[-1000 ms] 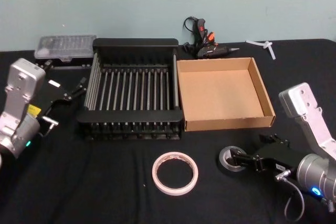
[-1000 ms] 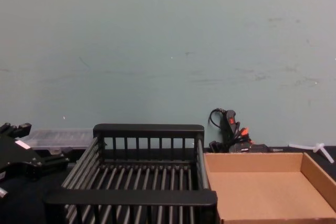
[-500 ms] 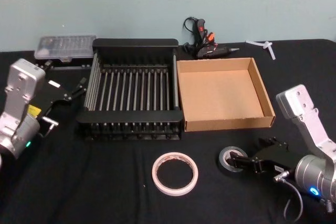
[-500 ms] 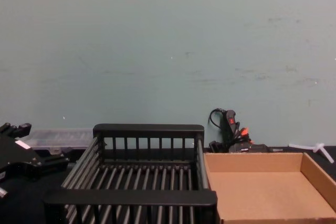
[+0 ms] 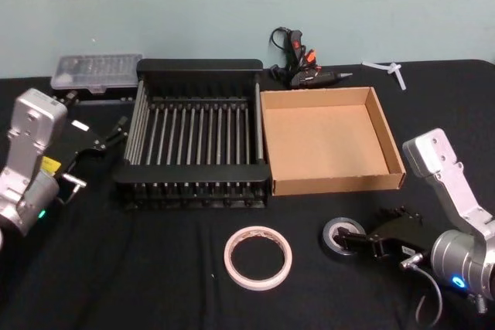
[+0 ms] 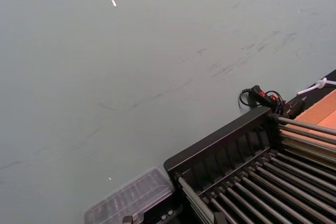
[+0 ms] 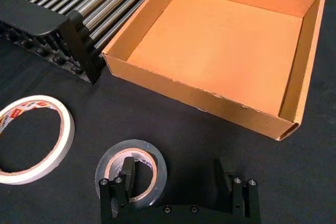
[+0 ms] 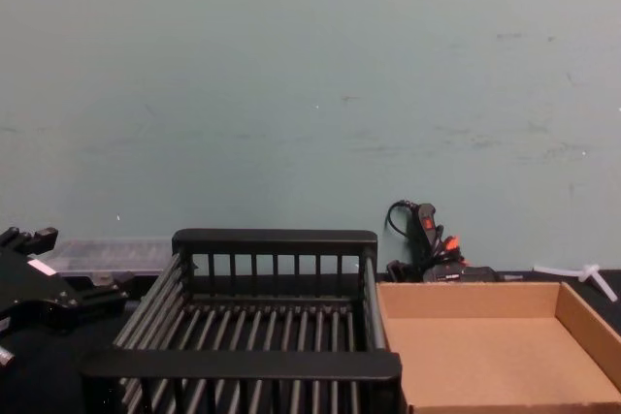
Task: Pick up the white tape and place it into the black box , Pick up the silver tape and place it into the brown box.
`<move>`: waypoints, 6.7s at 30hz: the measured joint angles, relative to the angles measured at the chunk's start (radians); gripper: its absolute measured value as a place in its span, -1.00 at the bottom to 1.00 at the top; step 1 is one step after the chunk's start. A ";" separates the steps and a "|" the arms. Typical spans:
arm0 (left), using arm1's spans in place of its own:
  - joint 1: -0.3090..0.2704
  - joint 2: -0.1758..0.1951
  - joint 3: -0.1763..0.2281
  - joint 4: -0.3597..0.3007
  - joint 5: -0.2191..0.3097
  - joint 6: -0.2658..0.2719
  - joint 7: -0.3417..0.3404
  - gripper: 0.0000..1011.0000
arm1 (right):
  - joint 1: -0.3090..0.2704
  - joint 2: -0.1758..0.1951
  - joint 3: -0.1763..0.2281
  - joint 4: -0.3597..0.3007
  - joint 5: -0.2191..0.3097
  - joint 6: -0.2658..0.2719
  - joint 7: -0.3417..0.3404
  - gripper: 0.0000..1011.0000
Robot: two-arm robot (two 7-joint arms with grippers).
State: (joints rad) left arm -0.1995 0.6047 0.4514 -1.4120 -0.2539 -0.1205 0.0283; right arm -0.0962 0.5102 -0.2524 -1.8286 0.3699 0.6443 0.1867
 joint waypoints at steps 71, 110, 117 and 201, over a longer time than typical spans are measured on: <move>0.000 0.000 0.000 0.000 0.000 0.000 0.000 0.98 | -0.016 -0.022 0.039 -0.038 -0.026 -0.007 0.049 -0.63; 0.000 0.000 0.000 0.000 0.000 0.000 0.000 0.98 | 0.252 -0.101 0.031 0.143 -0.184 -0.139 0.074 -0.63; 0.000 0.000 0.000 0.000 0.000 0.000 0.000 0.98 | 0.347 -0.144 0.008 0.274 -0.218 -0.168 0.080 -0.63; 0.000 0.000 0.000 0.000 0.000 0.000 0.000 0.98 | 0.473 -0.249 -0.018 0.537 -0.283 -0.233 0.098 0.98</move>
State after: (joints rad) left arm -0.1995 0.6047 0.4514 -1.4120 -0.2539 -0.1205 0.0283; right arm 0.3765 0.2613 -0.2703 -1.2915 0.0865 0.4112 0.2842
